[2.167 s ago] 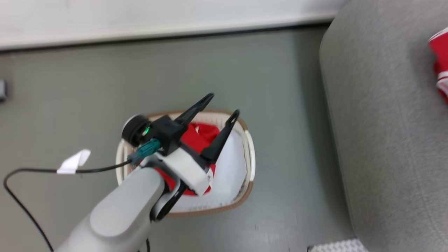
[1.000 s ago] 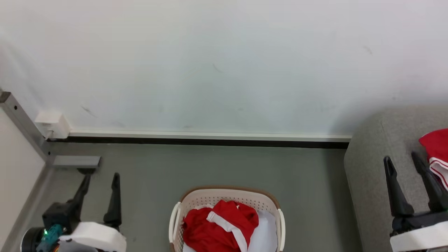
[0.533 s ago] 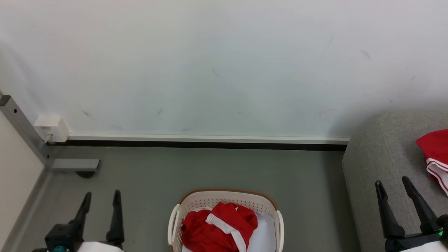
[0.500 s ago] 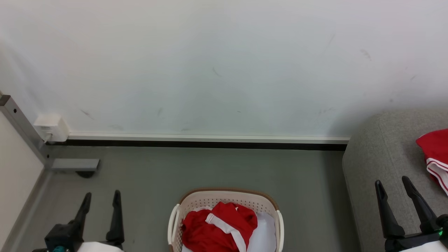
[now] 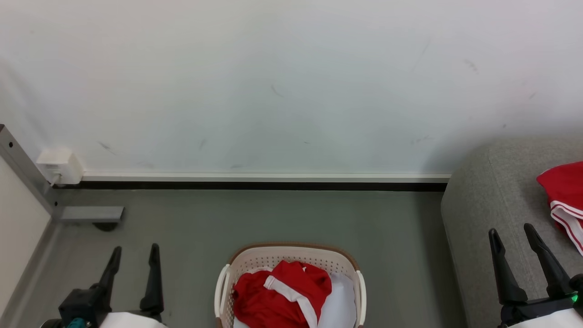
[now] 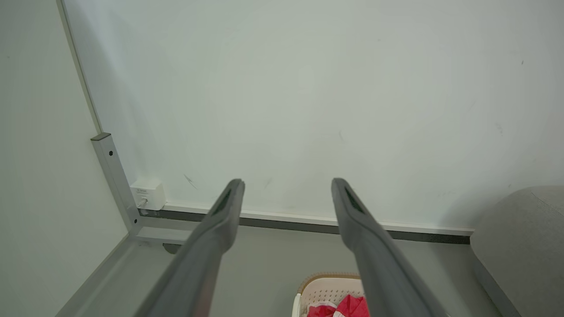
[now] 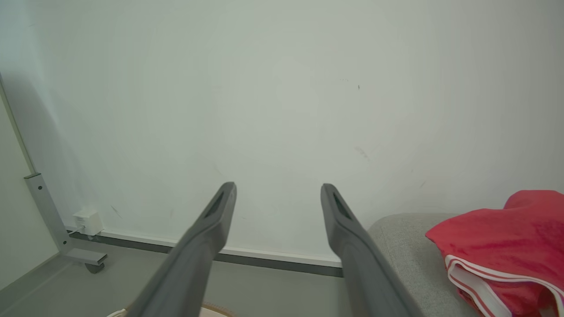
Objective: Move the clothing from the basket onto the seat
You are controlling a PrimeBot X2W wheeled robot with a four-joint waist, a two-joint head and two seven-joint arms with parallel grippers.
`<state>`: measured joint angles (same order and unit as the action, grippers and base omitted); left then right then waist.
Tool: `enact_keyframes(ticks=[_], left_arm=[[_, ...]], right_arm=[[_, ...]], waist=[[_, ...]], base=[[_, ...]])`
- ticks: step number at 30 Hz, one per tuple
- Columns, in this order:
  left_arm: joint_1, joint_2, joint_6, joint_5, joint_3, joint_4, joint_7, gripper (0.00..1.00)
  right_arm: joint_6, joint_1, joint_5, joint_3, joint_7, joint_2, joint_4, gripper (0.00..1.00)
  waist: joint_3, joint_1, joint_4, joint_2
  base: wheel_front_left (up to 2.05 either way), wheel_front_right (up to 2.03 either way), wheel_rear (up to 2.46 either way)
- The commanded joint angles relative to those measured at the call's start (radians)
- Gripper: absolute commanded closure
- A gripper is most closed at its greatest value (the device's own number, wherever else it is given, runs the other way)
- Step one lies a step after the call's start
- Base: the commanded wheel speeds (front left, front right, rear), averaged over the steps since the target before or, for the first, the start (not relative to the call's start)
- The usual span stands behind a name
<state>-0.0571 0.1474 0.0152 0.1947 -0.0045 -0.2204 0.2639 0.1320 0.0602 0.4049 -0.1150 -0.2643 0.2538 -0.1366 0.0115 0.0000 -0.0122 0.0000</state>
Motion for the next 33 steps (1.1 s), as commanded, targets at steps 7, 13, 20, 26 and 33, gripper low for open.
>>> enact_keyframes(ticks=[7,13,20,26,33], left_arm=[[-0.036,-0.020,-0.040,-0.017,0.022,0.000,0.001,0.00],[-0.118,-0.036,-0.071,-0.034,0.009,0.008,0.001,0.00],[-0.233,-0.040,-0.101,-0.044,-0.014,-0.030,0.001,0.00],[-0.337,-0.030,-0.126,-0.044,-0.057,-0.140,0.001,0.00],[-0.486,-0.005,-0.141,-0.023,-0.124,-0.307,-0.003,0.00]], right_arm=[[-0.003,0.048,0.012,-0.008,0.000,0.016,0.014,0.00],[-0.003,0.124,0.013,0.002,0.000,0.022,0.030,0.00],[-0.003,0.210,-0.002,0.013,0.000,0.020,0.052,0.00],[-0.003,0.266,-0.015,0.039,0.000,0.011,0.080,0.00],[-0.003,0.337,-0.021,0.059,0.000,-0.010,0.122,0.00]], waist=[[-0.044,0.0000,-0.018,0.0000],[-0.157,0.0000,-0.025,0.0000],[-0.303,0.0000,-0.041,0.0000],[-0.419,0.0000,-0.061,0.0000],[-0.553,0.0000,-0.092,0.0000]], base=[[0.00,0.00,0.00],[0.00,0.00,0.00],[0.00,0.00,0.00],[0.00,0.00,0.00],[0.00,0.00,0.00]])
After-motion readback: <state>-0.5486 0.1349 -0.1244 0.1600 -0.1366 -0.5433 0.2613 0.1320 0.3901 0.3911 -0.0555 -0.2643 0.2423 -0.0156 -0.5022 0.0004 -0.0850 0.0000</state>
